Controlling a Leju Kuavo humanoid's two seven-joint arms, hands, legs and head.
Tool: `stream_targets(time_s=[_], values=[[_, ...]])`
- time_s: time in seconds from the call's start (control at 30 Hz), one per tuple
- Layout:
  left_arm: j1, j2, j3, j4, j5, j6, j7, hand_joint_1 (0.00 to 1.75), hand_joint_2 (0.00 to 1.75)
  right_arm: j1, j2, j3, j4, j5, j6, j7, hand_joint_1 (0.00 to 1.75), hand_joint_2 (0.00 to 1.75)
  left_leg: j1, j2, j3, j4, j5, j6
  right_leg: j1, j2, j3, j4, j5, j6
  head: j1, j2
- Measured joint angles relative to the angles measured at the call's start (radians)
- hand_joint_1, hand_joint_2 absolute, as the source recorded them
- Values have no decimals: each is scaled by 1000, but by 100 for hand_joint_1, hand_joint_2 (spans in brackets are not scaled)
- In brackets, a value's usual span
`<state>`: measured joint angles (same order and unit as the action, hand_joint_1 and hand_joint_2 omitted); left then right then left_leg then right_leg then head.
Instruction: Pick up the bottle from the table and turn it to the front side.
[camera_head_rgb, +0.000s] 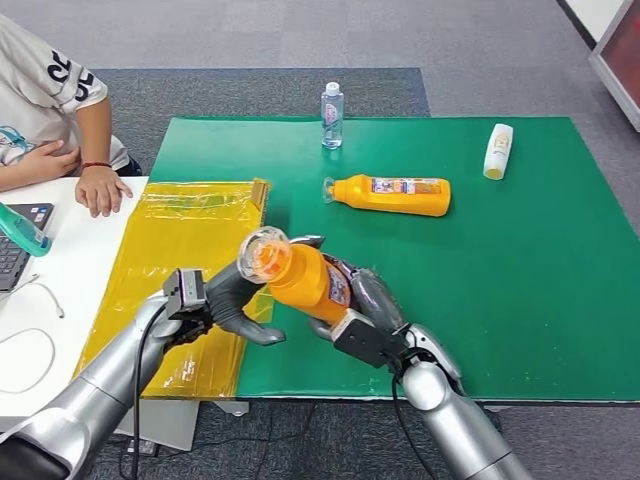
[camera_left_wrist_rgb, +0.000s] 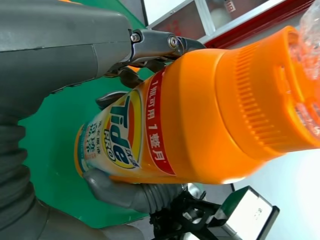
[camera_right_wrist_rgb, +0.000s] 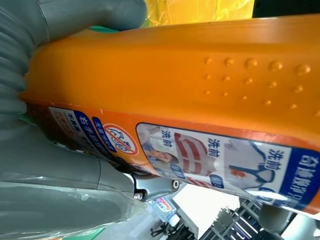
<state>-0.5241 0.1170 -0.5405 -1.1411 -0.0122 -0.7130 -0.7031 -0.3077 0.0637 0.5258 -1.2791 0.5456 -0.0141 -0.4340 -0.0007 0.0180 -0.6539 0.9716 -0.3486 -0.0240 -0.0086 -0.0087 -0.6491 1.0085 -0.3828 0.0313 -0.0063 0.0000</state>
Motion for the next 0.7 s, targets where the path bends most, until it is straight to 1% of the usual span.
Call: stream_targets(time_s=[0.37,0.53,0.7], values=[[7,0,-2,7,12,3,0,0,175,11,0,5,-9,36,-14,6,175,175,0,0,0,0,0,0,0,0,0,0,0,0,0,0],[7,-13,-2,7,16,0,0,0,175,12,4,18,-13,72,-29,18,175,175,0,0,0,0,0,0,0,0,0,0,0,0,0,0],[3,-37,0,7,13,5,0,0,175,13,13,42,-12,85,-29,22,175,175,0,0,0,0,0,0,0,0,0,0,0,0,0,0]])
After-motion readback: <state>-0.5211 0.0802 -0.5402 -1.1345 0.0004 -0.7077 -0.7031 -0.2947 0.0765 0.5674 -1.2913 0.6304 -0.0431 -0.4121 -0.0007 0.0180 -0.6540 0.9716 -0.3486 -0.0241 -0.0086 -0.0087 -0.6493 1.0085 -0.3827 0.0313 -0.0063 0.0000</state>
